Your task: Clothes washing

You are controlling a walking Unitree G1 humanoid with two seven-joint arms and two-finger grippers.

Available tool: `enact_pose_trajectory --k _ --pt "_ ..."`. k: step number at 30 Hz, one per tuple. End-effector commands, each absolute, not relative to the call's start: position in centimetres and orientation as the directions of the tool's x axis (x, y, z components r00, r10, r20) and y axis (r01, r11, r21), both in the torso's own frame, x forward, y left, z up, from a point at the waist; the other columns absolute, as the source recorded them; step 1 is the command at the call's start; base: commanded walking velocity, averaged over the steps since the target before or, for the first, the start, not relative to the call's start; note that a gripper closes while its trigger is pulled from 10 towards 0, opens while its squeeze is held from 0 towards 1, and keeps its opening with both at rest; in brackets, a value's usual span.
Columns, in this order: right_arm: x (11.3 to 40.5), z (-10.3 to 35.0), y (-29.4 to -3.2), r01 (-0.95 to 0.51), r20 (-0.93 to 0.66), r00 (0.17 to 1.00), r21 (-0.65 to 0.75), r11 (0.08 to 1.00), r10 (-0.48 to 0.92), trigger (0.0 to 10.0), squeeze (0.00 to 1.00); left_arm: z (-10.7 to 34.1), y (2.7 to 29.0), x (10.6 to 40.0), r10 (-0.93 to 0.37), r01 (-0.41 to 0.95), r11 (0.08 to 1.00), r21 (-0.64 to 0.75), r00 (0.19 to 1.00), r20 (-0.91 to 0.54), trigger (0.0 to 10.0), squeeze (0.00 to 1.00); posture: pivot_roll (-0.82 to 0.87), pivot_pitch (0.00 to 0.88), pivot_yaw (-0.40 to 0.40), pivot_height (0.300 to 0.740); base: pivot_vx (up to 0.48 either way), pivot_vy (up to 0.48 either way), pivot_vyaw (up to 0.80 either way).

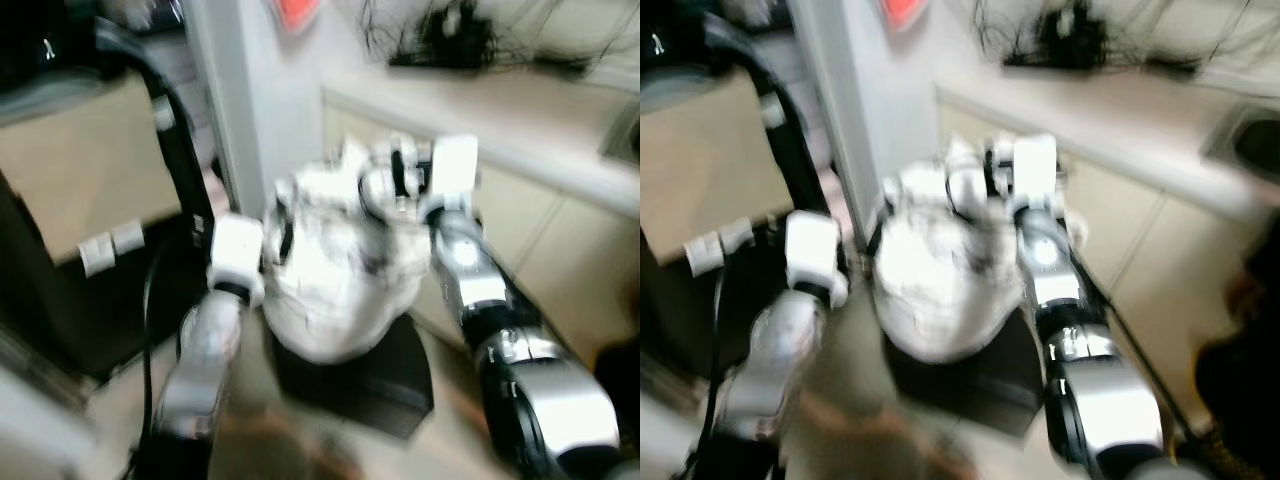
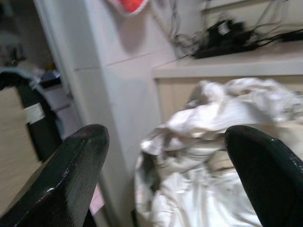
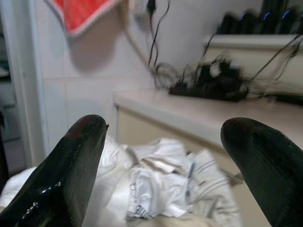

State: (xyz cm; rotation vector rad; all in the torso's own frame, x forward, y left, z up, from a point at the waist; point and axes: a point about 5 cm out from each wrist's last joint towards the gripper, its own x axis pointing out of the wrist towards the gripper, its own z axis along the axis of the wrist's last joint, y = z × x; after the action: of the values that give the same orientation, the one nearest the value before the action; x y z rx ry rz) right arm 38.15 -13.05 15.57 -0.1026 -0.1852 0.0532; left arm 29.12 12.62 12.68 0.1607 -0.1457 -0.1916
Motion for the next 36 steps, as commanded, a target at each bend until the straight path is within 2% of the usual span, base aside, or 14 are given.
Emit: enact_pose_trajectory --k 1,6,8,17,28,36 --pt "38.4 16.5 -12.2 -0.062 0.213 0.973 -0.113 0.992 0.085 10.0 0.00 13.0 13.3 29.3 -0.187 0.160 0.969 0.188 0.973 0.136 10.0 0.00 -0.01 0.000 -0.012 0.740 0.480 0.000 0.00" --pt "38.4 16.5 -12.3 -0.059 0.216 0.973 -0.112 0.992 0.082 10.0 0.00 12.9 13.3 29.3 -0.181 0.157 0.971 0.180 0.975 0.129 10.0 0.00 -0.01 0.000 -0.011 0.740 0.480 0.000 0.00" --pt "38.5 16.6 -12.3 -0.059 0.215 0.973 -0.114 0.992 0.083 10.0 0.00 12.8 13.6 29.5 -0.138 0.111 0.973 0.203 0.983 0.120 10.0 0.00 -0.01 0.000 -0.011 0.740 0.429 0.000 0.00" --pt "38.9 17.2 -11.7 -0.074 0.208 0.974 -0.080 0.994 0.089 10.0 0.00 12.9 13.7 29.4 -0.144 0.119 0.975 0.187 0.982 0.122 10.0 0.00 -0.01 0.000 -0.012 0.740 0.000 0.000 0.00" --pt "39.9 17.3 -12.1 -0.077 0.107 0.991 0.020 0.997 0.075 10.0 0.00 12.7 13.6 28.8 -0.146 0.123 0.974 0.189 0.983 0.112 10.0 0.00 0.01 0.000 -0.013 0.740 0.000 0.000 0.00" --pt "40.1 17.1 -11.0 -0.157 0.043 0.987 0.054 0.986 0.155 10.0 0.00 12.6 14.2 27.5 -0.141 0.121 0.972 0.201 0.986 0.089 10.0 0.00 0.05 0.046 -0.007 0.740 0.000 0.000 0.00"
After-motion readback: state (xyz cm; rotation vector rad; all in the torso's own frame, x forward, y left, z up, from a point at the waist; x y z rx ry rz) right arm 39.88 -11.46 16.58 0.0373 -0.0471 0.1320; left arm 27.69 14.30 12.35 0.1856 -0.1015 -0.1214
